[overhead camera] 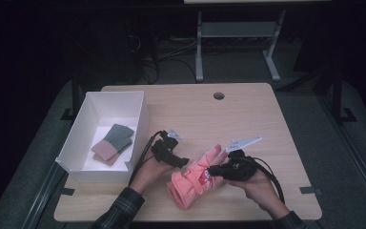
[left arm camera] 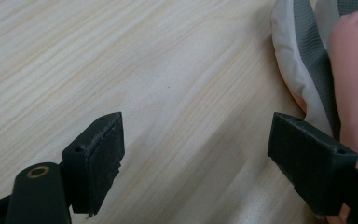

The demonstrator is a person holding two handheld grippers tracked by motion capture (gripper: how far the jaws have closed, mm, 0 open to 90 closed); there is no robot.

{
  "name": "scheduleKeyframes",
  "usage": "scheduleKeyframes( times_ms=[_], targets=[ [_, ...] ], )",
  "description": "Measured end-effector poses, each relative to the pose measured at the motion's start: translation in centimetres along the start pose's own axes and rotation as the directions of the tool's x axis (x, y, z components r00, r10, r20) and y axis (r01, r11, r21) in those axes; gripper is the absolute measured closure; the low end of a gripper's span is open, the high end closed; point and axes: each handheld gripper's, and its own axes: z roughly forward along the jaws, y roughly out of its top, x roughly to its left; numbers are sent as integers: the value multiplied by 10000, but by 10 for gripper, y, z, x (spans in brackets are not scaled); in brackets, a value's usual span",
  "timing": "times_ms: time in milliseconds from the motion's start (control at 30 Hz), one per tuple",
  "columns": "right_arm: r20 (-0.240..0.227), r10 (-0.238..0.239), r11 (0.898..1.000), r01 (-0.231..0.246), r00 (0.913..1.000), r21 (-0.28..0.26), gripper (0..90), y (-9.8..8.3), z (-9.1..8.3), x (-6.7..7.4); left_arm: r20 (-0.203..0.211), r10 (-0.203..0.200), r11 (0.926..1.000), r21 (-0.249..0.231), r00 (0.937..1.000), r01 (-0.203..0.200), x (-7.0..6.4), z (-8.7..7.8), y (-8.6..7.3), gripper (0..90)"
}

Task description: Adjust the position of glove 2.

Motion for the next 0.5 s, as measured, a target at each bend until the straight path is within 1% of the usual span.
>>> scheduleKeyframes(
  times_ms=[33,67,100,233,267,300,333,367,433,467,500],
  targets=[
    [35,47,10000,-47,10000,38,874,-1,2,-1,23,26,10000,52,10000,-27,0,0,0,184],
    [231,3,9999,-6,9997,131,871,-2,8,-3,25,23,10000,71,10000,-24,0,1,0,184],
    [231,3,9999,-6,9997,131,871,-2,8,-3,25,23,10000,71,10000,-24,0,1,0,183],
    [513,-169,9996,157,9985,249,846,-3,16,-4,17,31,10000,81,10000,-31,0,1,0,183],
    [483,-230,9997,225,9986,101,774,-4,16,-3,12,39,10000,88,10000,-39,0,1,0,184],
    [483,-230,9997,225,9986,101,774,-4,16,-3,9,48,9999,89,10000,-48,1,1,0,184],
    [435,-352,9993,357,9984,-99,653,-5,12,-3,-14,32,10000,52,10000,-32,1,0,0,184],
    [435,-352,9993,357,9984,-99,653,-5,12,-3,-14,32,10000,52,10000,-32,1,0,0,186],
    [536,-511,9978,532,9973,-395,653,-6,3,-3,52,-75,10000,0,10000,75,1,-1,0,195],
    [608,-508,9962,549,9969,-674,736,-8,-8,-3,71,-120,9999,-48,9999,120,2,-2,0,229],
    [608,-508,9962,549,9969,-674,736,-8,-8,-3,32,-141,9998,-109,9999,142,1,-2,1,229]
  ],
)
